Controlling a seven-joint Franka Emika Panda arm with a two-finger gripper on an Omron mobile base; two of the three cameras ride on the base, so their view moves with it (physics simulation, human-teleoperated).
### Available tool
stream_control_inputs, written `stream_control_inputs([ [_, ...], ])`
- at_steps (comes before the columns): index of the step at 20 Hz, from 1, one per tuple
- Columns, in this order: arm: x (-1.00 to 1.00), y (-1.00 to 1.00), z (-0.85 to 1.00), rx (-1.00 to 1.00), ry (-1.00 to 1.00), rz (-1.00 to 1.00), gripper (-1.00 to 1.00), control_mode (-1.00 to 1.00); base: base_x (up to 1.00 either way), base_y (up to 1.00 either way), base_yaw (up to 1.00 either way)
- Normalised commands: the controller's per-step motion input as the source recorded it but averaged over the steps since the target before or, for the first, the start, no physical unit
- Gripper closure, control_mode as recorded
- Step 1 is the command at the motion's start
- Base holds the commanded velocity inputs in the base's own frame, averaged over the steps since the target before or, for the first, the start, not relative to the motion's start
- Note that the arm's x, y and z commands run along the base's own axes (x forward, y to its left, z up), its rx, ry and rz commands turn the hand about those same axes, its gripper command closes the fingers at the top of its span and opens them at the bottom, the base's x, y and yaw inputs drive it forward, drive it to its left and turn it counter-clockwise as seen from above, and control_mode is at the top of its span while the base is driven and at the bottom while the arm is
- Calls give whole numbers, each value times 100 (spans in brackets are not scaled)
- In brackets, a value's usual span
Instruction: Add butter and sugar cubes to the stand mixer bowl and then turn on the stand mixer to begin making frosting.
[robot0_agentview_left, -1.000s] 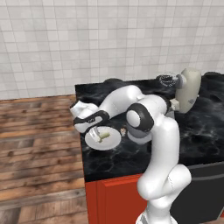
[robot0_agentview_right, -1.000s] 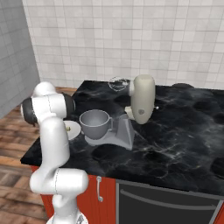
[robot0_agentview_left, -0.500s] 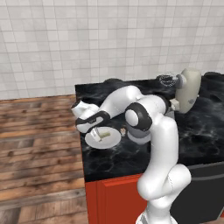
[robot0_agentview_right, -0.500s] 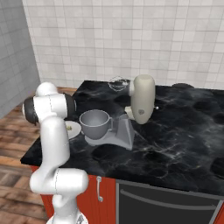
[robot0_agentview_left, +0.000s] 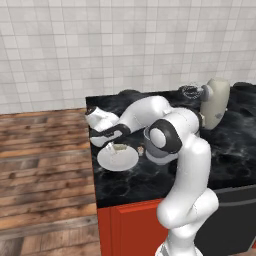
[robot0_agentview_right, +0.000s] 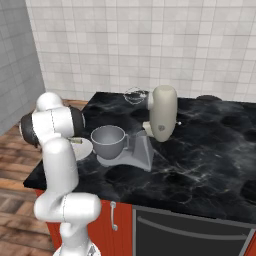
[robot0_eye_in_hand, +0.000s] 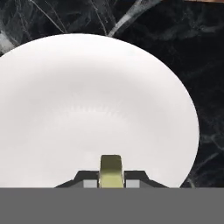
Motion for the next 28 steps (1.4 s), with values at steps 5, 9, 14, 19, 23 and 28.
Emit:
stream_control_inputs([
  [5, -13, -22, 100, 13, -12, 0, 100, -100, 0, 0, 0],
  [9, -31, -26, 82, 5, -7, 0, 100, -100, 0, 0, 0],
  [14, -25, -43, 47, 1, -3, 0, 100, -100, 0, 0, 0],
  [19, -15, -77, 25, 2, -4, 0, 100, -100, 0, 0, 0],
  [23, -6, -78, 8, 2, -4, 0, 100, -100, 0, 0, 0],
  [28, -2, -51, 0, 2, -2, 0, 100, -100, 0, 0, 0],
])
